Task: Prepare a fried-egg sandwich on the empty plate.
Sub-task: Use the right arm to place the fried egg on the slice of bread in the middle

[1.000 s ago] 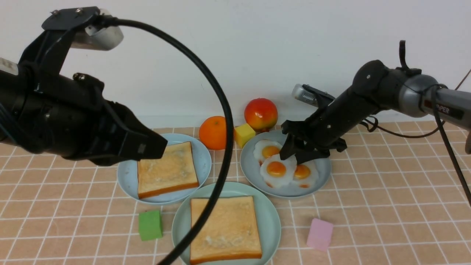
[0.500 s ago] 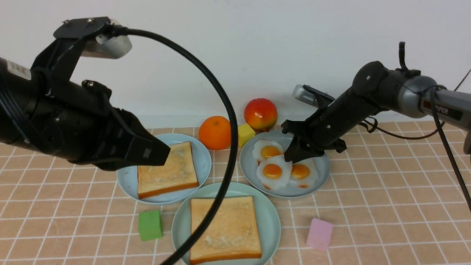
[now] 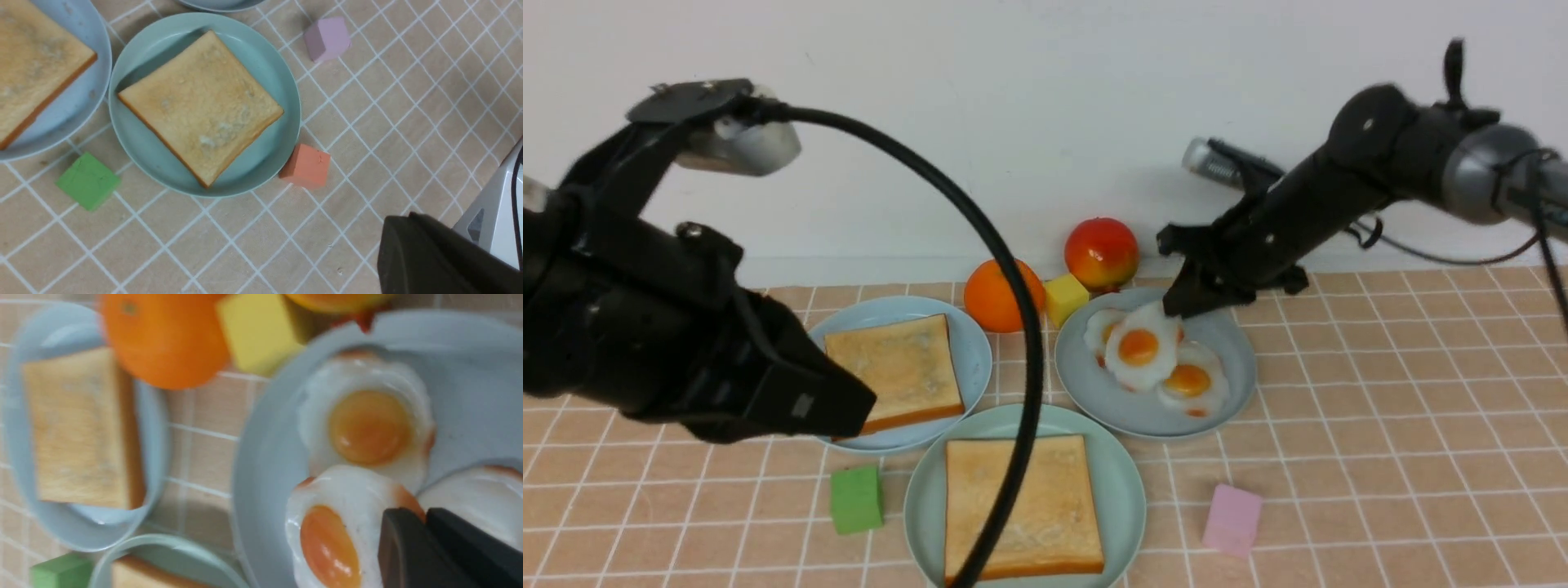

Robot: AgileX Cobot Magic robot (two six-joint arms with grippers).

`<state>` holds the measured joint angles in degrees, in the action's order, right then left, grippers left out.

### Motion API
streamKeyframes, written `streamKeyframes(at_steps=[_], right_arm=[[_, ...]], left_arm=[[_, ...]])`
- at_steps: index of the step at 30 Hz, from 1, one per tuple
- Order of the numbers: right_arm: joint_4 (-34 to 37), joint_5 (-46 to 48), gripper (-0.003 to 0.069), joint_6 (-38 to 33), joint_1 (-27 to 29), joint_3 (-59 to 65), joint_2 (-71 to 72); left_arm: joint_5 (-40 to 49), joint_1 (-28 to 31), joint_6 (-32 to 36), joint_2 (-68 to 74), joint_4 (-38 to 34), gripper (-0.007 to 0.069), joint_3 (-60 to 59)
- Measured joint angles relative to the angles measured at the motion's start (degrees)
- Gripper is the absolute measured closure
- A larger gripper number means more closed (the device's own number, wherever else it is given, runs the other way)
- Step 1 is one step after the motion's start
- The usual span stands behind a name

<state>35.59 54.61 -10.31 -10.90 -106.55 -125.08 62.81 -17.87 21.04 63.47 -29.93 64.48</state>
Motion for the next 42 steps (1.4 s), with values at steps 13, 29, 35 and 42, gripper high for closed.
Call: streamKeyframes(at_steps=[13, 29, 35, 42], right_arm=[[8.3, 10.0, 0.0603, -6.6, -5.2, 3.2, 4.5], [15.7, -0.5, 0.0603, -12.9, -13.2, 14.9, 4.5], [14.6, 0.2, 0.0575, -13.1, -13.2, 14.9, 4.5], [10.6, 0.2, 0.0342, -13.1, -13.0, 14.9, 4.5]], left_arm=[[1.1, 0.0, -5.2, -5.7, 4.5, 0.0626, 0.0], [1.3, 0.0, -6.4, -5.7, 5.5, 0.0621, 0.0], [1.4, 0.0, -6.4, -5.7, 5.5, 0.0620, 0.0], [1.4, 0.0, -6.4, -5.7, 5.5, 0.0617, 0.0]])
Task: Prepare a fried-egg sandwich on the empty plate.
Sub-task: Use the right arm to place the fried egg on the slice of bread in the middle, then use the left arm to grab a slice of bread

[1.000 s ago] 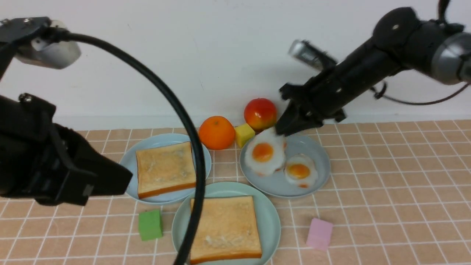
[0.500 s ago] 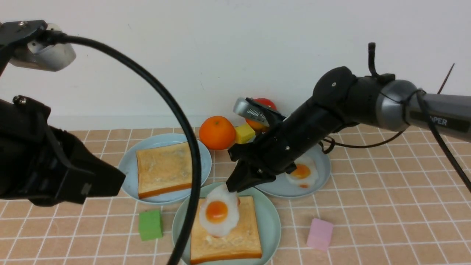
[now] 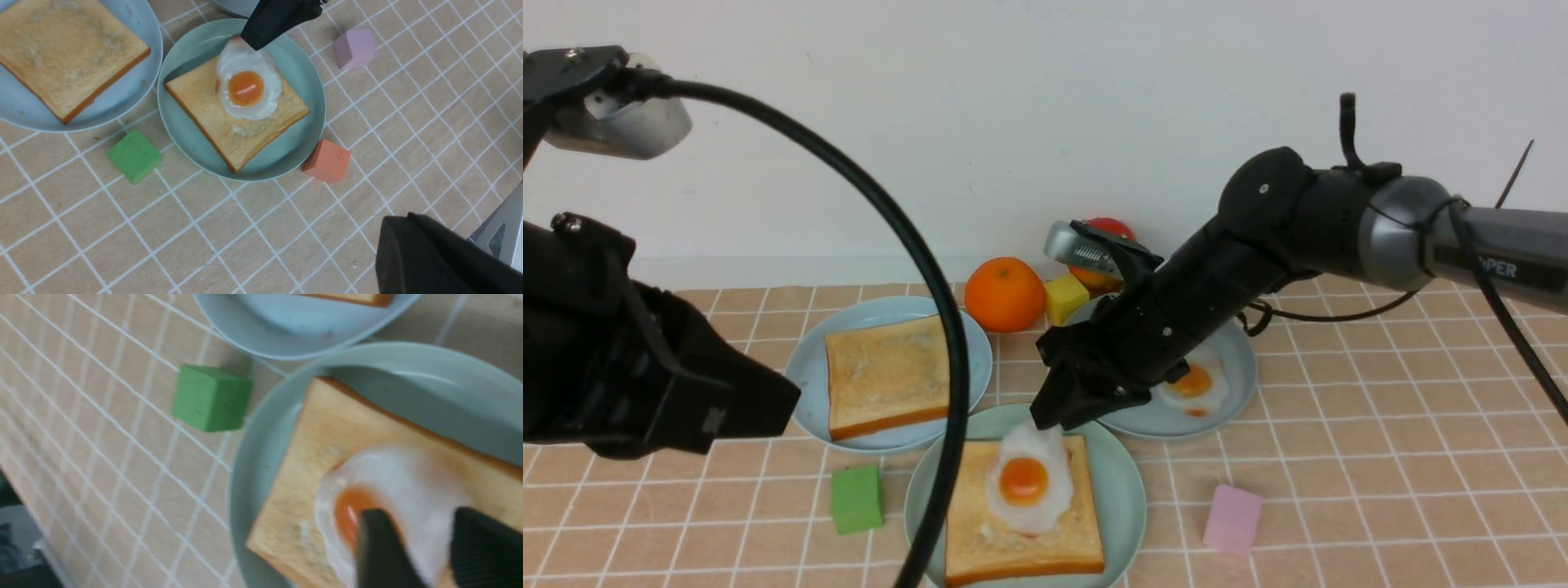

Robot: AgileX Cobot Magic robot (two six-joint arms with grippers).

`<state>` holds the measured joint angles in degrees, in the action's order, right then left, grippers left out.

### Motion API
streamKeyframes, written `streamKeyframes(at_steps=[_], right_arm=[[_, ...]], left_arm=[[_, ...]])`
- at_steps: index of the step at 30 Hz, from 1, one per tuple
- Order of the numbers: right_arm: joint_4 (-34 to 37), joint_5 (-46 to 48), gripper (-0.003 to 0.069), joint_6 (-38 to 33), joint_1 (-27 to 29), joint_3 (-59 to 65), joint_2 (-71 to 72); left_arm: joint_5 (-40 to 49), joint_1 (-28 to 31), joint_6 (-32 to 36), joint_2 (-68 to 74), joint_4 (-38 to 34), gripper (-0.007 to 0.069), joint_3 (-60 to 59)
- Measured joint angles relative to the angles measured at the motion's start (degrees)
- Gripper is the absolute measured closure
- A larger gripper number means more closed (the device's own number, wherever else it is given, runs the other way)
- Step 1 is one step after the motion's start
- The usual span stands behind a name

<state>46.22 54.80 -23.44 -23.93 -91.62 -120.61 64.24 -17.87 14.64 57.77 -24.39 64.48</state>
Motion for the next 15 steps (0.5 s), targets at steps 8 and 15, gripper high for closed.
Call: streamKeyframes(at_steps=[8, 15], right_arm=[[-4.5, -0.2, 0.0072, 0.0, 4.1, 0.0, 6.3], [-12.3, 5.6, 0.0103, 0.9, 5.5, 0.0, 18.2]], left_arm=[[-0.7, 0.0, -2.5, 0.0, 3.1, 0.0606, 0.0], [-8.8, 0.0, -18.2, 2.7, 10.5, 0.0601, -0.9]])
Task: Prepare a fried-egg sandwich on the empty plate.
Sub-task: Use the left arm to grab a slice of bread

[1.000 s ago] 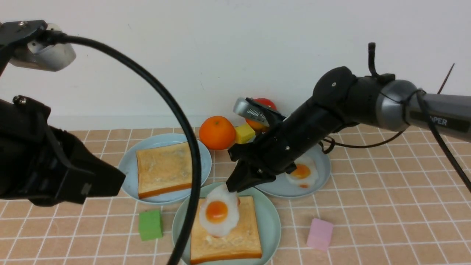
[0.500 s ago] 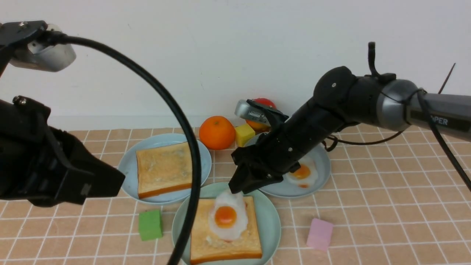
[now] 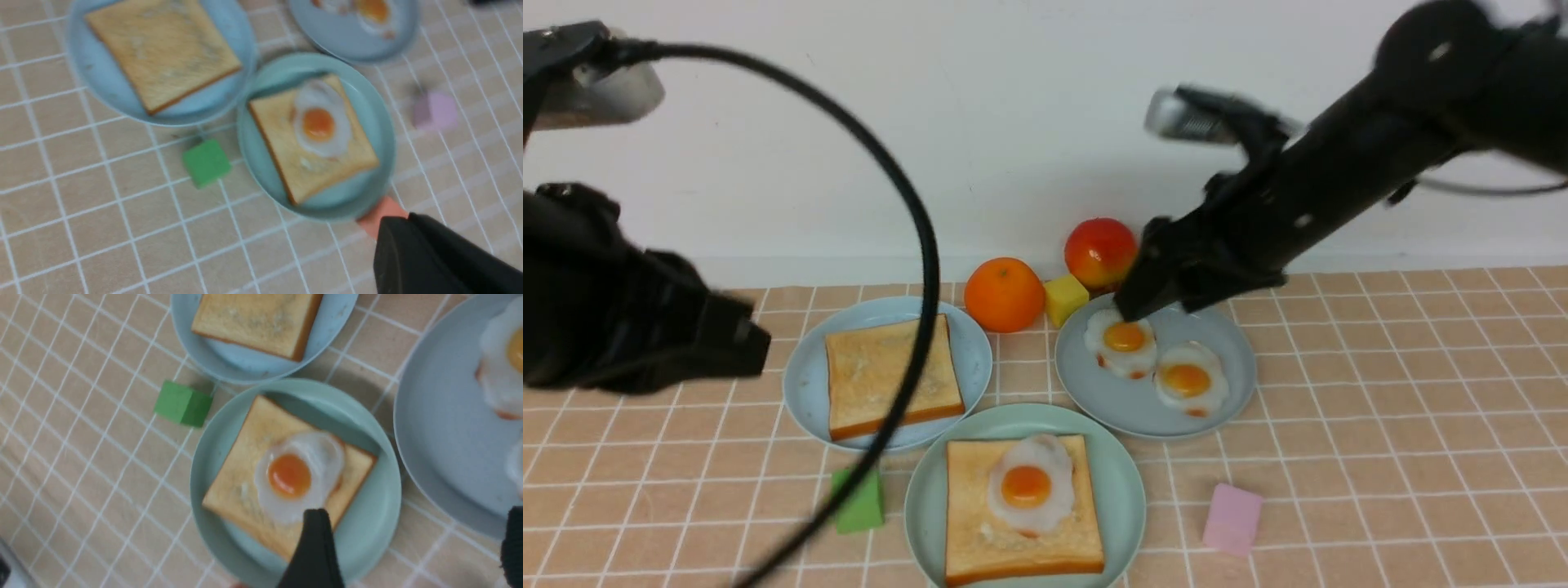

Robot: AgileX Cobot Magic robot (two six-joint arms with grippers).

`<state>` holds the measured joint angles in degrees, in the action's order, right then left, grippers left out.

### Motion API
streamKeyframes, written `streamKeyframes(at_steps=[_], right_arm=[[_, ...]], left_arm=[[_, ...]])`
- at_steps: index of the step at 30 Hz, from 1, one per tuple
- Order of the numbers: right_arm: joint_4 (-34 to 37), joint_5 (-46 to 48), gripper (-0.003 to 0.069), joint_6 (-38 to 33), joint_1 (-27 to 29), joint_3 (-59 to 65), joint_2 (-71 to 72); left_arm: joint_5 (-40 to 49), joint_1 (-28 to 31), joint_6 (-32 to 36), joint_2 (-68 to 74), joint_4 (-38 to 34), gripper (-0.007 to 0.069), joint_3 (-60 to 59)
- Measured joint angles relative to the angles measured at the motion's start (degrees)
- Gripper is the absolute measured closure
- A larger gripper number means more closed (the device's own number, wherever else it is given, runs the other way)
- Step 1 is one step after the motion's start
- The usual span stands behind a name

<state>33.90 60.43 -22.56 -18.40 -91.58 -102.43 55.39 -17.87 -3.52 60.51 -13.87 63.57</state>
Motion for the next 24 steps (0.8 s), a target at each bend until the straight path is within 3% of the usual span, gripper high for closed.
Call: streamKeyframes(at_steps=[4, 8, 12, 18, 24], right_arm=[[-2.2, 3.9, 0.0170, 0.4, 0.0, 0.0, 5.1], [-2.8, 6.3, 0.0312, 1.4, -1.0, 0.2, 11.0], [-2.8, 6.3, 0.0463, 1.7, -3.8, 3.9, 17.4], [-2.8, 2.2, 0.0645, 1.2, -6.8, 16.9, 28.2], [-2.9, -4.0, 0.0673, -1.8, -6.9, 31.2, 40.3]], left_arm=[[-5.5, 0.0, -9.1, 4.2, 5.0, 0.0593, -2.1], [-11.3, 0.0, -21.9, 13.1, 13.9, 0.0580, -2.5], [-12.3, 0.3, -28.4, 21.6, 19.0, 0.0562, 0.6], [-7.8, 3.8, -29.1, 33.8, 19.7, 0.0475, 10.3], [-5.6, 8.2, -20.9, 44.1, 12.4, 0.0342, 17.2]])
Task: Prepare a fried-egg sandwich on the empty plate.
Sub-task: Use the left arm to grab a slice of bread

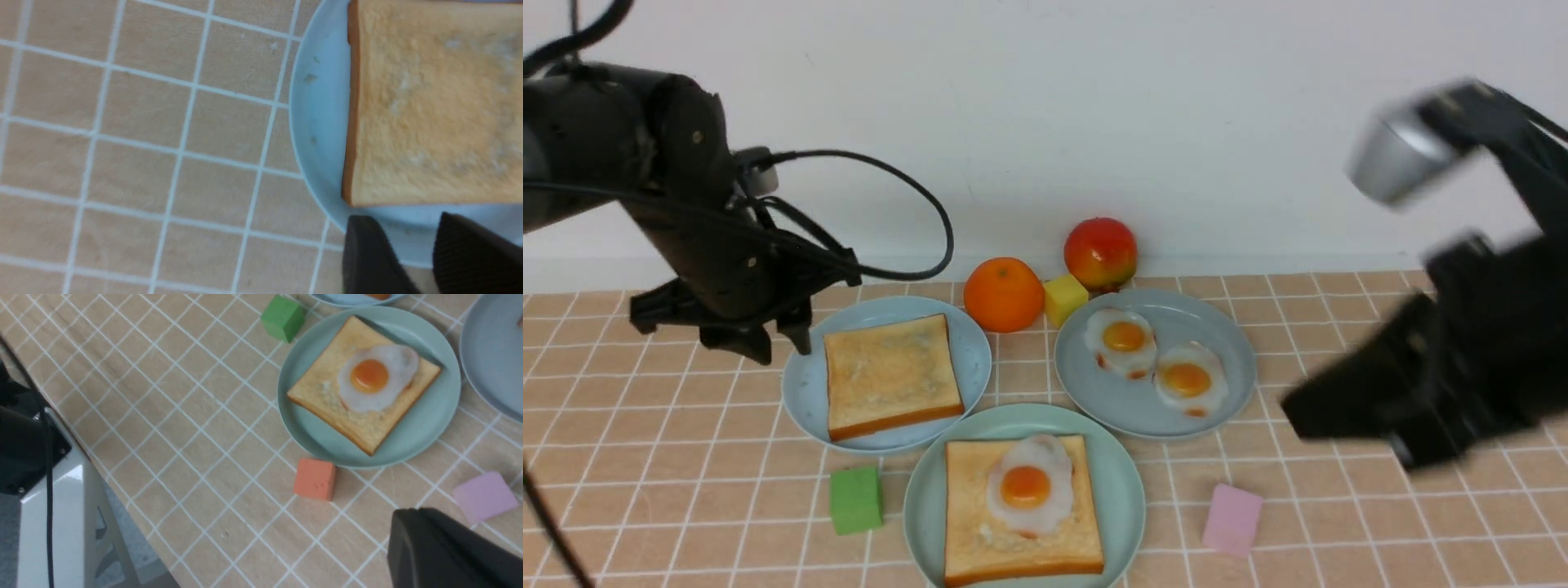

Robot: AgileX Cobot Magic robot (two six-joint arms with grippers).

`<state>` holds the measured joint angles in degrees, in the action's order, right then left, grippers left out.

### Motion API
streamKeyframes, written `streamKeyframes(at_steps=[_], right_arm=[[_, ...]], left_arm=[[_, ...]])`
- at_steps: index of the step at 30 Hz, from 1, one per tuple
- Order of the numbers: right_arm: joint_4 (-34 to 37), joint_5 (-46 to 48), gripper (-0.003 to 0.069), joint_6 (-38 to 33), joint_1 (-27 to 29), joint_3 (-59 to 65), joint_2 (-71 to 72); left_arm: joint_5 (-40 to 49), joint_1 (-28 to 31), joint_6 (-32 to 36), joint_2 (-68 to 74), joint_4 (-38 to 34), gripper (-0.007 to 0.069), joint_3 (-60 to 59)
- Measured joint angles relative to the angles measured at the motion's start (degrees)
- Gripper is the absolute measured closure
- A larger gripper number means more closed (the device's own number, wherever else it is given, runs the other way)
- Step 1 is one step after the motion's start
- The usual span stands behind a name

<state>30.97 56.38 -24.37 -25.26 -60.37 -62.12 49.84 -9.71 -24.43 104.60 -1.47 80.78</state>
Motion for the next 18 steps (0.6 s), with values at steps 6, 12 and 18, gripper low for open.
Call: streamKeyframes(at_steps=[6, 12, 18], right_arm=[[0.0, -5.0, 0.0672, -0.8, 0.0, 9.3, 8.9], [0.0, -5.4, 0.0669, -0.8, 0.0, 10.9, 10.8], [0.1, -5.6, 0.0669, -0.8, 0.0, 10.9, 10.8]], left_arm=[[-2.4, 3.0, 7.2, 7.1, -7.7, 0.0309, 0.9], [-5.3, 3.4, 12.9, 12.1, -13.0, 0.0316, 1.0], [-5.7, 3.5, 17.6, 13.5, -16.6, 0.0426, 1.4]])
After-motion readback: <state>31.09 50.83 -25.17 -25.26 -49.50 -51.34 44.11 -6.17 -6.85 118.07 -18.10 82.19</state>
